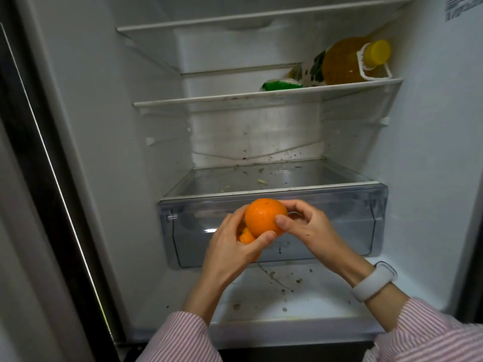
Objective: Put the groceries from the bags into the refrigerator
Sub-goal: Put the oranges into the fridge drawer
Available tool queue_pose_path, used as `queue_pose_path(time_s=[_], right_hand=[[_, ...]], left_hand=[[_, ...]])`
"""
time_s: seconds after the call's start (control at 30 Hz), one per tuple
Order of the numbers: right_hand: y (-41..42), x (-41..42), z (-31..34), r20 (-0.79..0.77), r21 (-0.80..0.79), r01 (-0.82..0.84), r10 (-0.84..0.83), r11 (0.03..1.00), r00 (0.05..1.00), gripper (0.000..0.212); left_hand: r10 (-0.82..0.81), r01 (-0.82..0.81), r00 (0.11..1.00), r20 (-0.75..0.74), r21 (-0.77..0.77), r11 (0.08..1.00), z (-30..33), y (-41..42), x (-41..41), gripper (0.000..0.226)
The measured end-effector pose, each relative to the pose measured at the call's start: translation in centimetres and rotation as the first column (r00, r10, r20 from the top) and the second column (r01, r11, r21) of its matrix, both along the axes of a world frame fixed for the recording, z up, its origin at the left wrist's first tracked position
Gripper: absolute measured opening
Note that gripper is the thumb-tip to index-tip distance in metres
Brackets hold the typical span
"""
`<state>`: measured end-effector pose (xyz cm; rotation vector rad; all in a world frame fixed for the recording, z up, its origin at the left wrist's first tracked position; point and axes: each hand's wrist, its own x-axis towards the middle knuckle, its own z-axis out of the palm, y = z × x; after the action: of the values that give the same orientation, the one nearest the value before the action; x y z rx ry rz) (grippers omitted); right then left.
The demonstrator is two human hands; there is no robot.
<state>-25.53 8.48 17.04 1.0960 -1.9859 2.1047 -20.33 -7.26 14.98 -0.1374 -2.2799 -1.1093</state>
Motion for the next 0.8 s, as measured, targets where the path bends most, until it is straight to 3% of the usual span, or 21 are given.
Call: queue_pose_path(time_s=[0.17,0.23,0.33,0.4,0.47,0.63,0.8], right_hand=[[0.0,0.0,0.6,-0.022,0.114,-0.023,0.025,0.993,0.999,0.04],[-0.2,-0.5,0.5,0.039,0.068,-0.068,0.066,0.995,0.997,0.044],[-0.5,-2.3,-0.3,0.305,-0.129,0.08,-0.037,0.988,0.952,0.026],[-0.8,-3.5,-1.3,0.563,-0.138,0.191,-0.081,0.972,0.823,0.012],[-1.3,-4.4,-1.9,0.697,-0.18,0.173,0.002,0.968,0.717,0.008],[-2.8,-5.2,-0.4,0.701,-0.489,0.123,0.305,0.864,0.645,0.017],[-2.7,-4.0,-0.6,0.687,-0.489,0.142,0.28,0.861,0.67,0.017]], left_hand=[[0.058,-0.056,0.997,-0.043,0.037,0.998,-0.3,-0.3,-0.2,0.069],[0.083,-0.079,0.995,-0.055,0.078,0.994,-0.4,-0.8,-0.3,0.069],[0.15,-0.138,0.985,-0.08,0.141,0.98,-0.3,-1.8,-0.1,0.071],[0.202,-0.19,0.976,-0.075,0.145,0.971,-0.3,-2.6,0.1,0.069],[0.245,-0.234,0.966,-0.083,0.125,0.964,-0.4,-3.4,0.3,0.066],[0.348,-0.336,0.928,-0.132,0.105,0.936,0.1,-4.6,1.2,0.078],[0.415,-0.408,0.886,-0.204,0.079,0.91,2.7,-5.2,2.2,0.084]])
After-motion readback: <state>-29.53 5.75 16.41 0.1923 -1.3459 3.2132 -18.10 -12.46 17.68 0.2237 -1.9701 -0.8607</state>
